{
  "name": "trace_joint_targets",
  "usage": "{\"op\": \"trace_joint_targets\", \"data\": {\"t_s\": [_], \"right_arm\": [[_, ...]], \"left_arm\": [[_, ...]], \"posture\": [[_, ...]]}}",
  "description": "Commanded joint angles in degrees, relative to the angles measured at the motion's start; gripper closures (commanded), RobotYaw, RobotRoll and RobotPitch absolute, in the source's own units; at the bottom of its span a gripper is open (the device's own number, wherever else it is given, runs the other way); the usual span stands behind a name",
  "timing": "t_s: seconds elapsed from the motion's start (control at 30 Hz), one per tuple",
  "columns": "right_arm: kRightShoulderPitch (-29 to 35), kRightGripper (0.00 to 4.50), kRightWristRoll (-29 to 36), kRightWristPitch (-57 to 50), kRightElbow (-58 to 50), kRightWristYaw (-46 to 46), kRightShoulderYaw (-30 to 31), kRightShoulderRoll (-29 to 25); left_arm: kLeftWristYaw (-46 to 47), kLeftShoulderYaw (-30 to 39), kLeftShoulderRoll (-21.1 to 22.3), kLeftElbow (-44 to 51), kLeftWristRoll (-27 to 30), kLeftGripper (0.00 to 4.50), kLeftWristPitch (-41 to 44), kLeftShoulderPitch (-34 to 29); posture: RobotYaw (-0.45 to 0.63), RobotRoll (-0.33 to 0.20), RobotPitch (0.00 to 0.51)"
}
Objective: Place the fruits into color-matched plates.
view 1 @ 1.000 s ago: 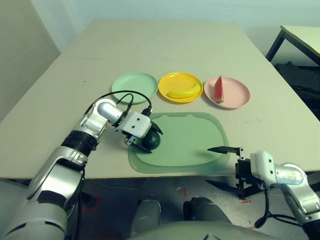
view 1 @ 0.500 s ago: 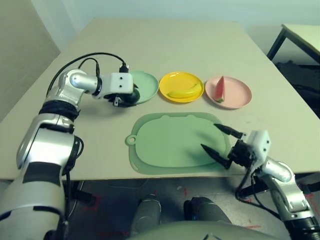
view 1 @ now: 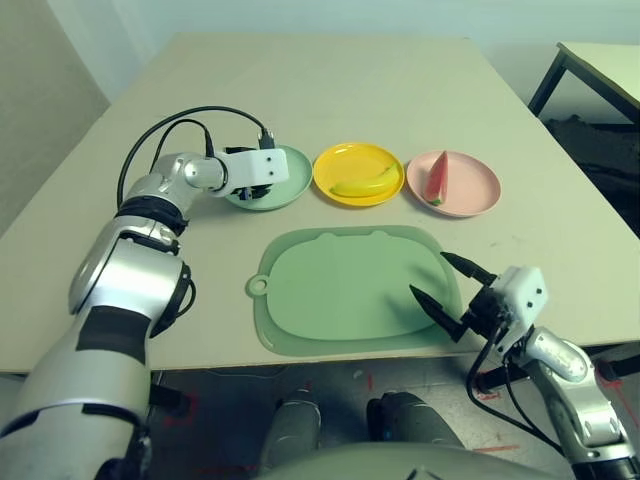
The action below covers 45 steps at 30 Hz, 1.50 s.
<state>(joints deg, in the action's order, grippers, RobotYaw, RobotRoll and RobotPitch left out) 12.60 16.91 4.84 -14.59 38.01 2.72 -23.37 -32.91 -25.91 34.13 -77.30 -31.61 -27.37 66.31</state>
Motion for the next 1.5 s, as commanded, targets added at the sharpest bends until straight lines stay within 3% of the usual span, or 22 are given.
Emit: {"op": "trace_joint_targets", "data": {"t_s": [0.03, 0.17, 0.53, 0.63, 0.87, 1.0, 1.13, 1.3, 1.5], "right_arm": [[0.6, 0.00, -0.6, -0.9, -0.8, -0.3, -0.5, -0.6], [1.0, 0.00, -0.3, -1.0, -1.1, -0.1, -0.9, -1.0], [0.3, 0.00, -0.3, -1.1, -0.5, -0.4, -0.9, -1.0], [0.6, 0.00, -0.3, -0.6, 0.0, -1.1, -2.1, -1.0], [2.7, 0.00, -1.7, 4.0, 3.2, -3.3, -5.5, 0.3], [3.6, 0.00, -1.7, 7.2, 8.3, -6.6, -9.7, 2.3], [0.7, 0.00, -1.4, 9.2, 13.9, -9.7, -14.0, 3.0], [-2.0, 0.00, -1.7, 11.8, 18.4, -8.6, -14.6, 3.2], [-2.8, 0.00, -0.5, 19.7, 18.6, -7.0, -15.0, 5.4]], "left_arm": [[-0.1, 0.0, -0.9, -1.0, -0.9, 1.23, 0.4, -0.5], [0.1, 0.1, -0.9, -0.9, -1.2, 0.03, -0.2, -0.8], [0.1, 0.9, 0.4, -0.6, -0.6, 0.03, -1.8, 0.2], [-2.3, 3.6, 1.0, 0.0, 2.3, 0.03, -3.8, 0.4], [-9.8, 16.4, 4.3, 3.9, 15.7, 0.03, -6.5, -3.5], [-13.6, 25.3, 6.9, 13.4, 26.8, 0.03, -5.4, -14.4], [-12.6, 32.8, 6.4, 32.0, 36.9, 0.03, 3.1, -29.0], [-4.4, 41.0, 1.2, 54.8, 46.5, 0.03, 16.5, -46.9], [3.4, 44.2, -8.3, 66.4, 51.6, 0.03, 23.1, -59.8]], "posture": [[-0.06, 0.000, 0.089], [-0.06, 0.000, 0.092], [-0.03, 0.000, 0.088], [-0.03, 0.000, 0.090], [-0.03, 0.000, 0.091], [0.01, 0.000, 0.092], [0.04, 0.000, 0.091], [0.06, 0.000, 0.085], [0.06, 0.000, 0.083]]}}
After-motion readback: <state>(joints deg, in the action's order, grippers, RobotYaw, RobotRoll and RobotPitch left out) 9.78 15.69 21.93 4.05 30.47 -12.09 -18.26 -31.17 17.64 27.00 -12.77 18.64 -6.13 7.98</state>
